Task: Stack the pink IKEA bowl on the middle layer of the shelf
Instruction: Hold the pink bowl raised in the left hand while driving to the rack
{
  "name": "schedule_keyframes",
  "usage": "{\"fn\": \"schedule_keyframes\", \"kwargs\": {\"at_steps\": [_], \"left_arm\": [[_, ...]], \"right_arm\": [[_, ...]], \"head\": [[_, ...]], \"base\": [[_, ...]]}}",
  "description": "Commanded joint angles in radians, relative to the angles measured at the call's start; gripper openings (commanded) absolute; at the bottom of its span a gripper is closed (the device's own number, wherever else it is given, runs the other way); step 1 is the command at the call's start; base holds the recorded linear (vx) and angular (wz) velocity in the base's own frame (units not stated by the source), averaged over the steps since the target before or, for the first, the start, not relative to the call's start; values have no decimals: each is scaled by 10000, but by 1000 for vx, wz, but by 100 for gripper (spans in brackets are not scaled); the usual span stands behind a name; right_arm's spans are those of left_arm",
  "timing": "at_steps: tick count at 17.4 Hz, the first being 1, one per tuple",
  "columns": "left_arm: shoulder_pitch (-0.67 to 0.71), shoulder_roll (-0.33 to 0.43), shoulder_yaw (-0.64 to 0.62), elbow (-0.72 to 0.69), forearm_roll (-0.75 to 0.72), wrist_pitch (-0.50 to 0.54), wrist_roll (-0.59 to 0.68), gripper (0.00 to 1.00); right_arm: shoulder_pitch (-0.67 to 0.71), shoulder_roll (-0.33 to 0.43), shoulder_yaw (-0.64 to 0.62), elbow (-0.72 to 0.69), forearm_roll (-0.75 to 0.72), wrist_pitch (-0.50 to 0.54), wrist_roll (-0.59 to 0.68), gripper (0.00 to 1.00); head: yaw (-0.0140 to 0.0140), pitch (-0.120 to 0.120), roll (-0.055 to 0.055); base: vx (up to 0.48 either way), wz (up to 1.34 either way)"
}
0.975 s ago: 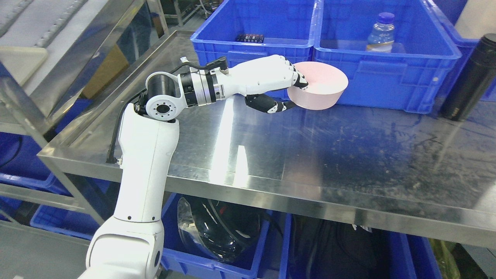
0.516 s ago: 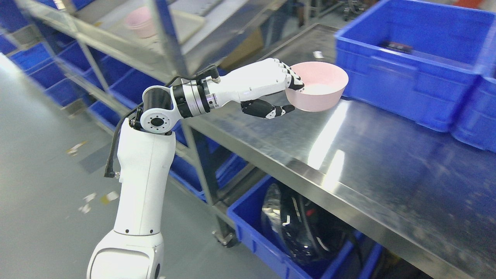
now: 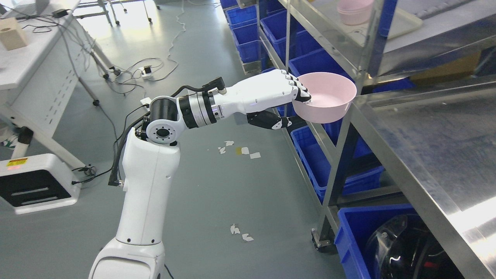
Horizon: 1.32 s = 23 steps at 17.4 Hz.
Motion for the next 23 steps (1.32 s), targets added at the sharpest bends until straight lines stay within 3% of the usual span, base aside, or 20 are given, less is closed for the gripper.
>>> {"fn": "schedule_keyframes", "kwargs": {"at_steps": [1, 23], "left_arm": [[73, 164, -161, -410, 18, -6, -3, 1], [88, 164, 744, -579, 846, -6, 43, 2]], "right_arm": [[27, -175, 0, -180, 5, -59, -51, 100], [42, -175, 0, -180, 5, -59, -51, 100]], "head": [[0, 0, 0], [0, 1, 0]], "base": [[-18, 657], [98, 354]]}}
